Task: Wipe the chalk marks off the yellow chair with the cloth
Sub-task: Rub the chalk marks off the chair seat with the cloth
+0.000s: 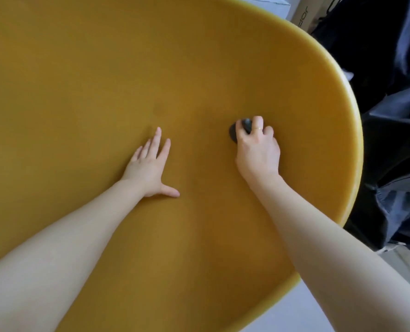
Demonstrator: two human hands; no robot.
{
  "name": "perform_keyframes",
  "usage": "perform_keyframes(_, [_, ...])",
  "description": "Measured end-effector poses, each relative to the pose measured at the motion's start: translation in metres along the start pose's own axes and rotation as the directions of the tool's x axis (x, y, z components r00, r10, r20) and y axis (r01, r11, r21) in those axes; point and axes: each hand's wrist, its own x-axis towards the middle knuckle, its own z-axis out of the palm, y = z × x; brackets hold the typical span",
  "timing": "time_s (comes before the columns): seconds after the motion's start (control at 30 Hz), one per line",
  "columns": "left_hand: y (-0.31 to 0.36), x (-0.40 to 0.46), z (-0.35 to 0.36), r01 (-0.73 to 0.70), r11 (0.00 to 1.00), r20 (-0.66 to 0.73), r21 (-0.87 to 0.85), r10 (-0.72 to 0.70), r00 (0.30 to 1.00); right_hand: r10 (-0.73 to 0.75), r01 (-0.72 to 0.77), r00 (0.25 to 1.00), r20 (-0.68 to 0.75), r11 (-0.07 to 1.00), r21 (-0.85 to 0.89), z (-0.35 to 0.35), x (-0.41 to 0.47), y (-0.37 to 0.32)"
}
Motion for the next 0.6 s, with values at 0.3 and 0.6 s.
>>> perform_keyframes(0.3, [-0.066, 0.0, 0.008, 0.09, 0.996, -0.052, 0.014, -0.09, 0.995, 0.073, -0.11, 0.978, 0.194, 0.976, 0.186, 0.038, 0.039, -0.086])
perform_keyframes(0.6, [-0.093, -0.01, 0.004, -0.096, 0.995, -0.022, 0.012, 0.096, 0.995, -0.371, 0.162, 0.866, 0.336, 0.843, 0.513, 0.033, -0.023, -0.161])
